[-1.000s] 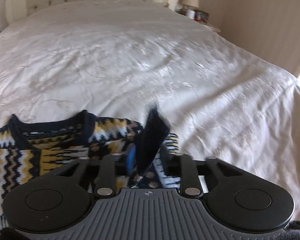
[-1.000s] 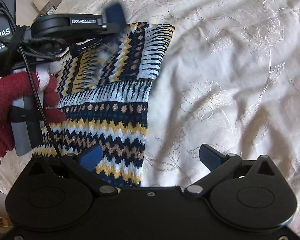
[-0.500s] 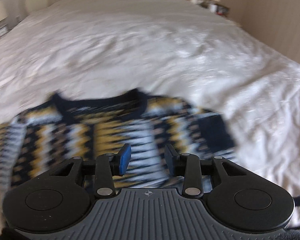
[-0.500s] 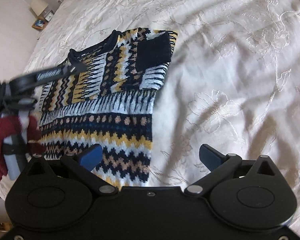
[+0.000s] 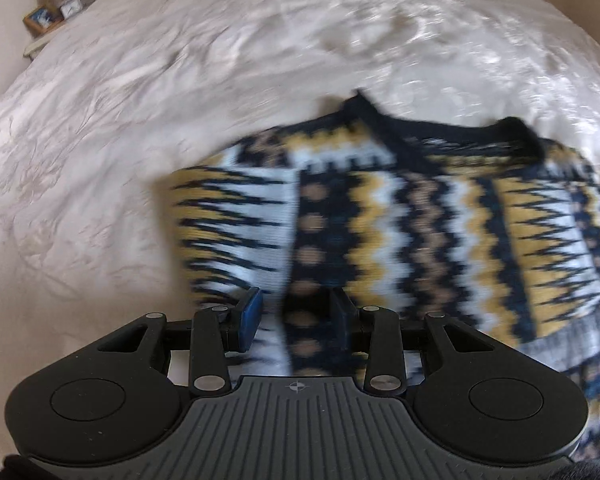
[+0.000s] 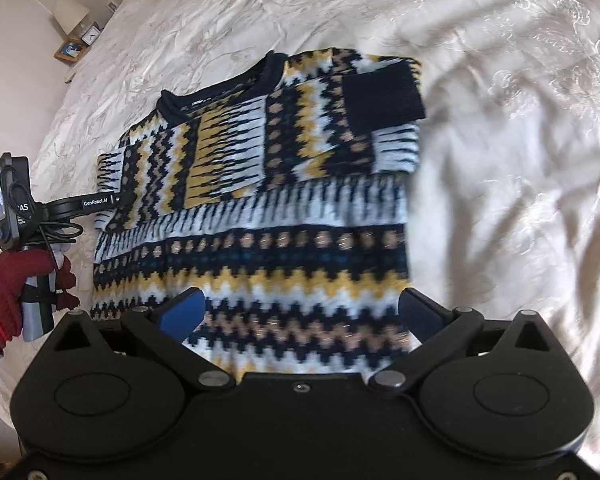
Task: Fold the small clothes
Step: 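Bring both tools down to the navy ribbed hem of the sweater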
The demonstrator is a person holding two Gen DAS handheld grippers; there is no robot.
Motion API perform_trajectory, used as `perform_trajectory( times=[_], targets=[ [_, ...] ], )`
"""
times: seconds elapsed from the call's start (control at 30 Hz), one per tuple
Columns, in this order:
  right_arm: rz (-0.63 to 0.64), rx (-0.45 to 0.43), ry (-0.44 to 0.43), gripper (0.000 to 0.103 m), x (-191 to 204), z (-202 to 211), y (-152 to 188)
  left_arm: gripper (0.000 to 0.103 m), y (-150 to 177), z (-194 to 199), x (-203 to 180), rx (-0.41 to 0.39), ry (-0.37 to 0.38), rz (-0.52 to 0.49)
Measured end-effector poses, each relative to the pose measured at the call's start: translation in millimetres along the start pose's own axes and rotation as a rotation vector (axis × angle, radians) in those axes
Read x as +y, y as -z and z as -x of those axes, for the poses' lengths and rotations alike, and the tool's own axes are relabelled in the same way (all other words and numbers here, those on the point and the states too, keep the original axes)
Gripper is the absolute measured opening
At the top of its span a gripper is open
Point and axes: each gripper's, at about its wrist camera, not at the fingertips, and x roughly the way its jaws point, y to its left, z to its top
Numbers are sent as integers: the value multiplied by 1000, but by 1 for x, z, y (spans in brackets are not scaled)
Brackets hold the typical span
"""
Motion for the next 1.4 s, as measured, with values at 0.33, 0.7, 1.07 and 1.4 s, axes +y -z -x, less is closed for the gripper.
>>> perform_trajectory(
  times=[0.33,0.7,1.07,1.4],
  targets=[
    [-11,2,72,103,35,-15,22,37,8,11,25,-38,99,-35],
    [-40,14,132,103,38,-16,62,53,99,70,44,0,242,5],
    [-24,-10,97,103,33,0,101,77,181,116,59,30,269,113],
    [96,17,59,103,24,11,152,78,244,149,34,13,265,139]
  ],
)
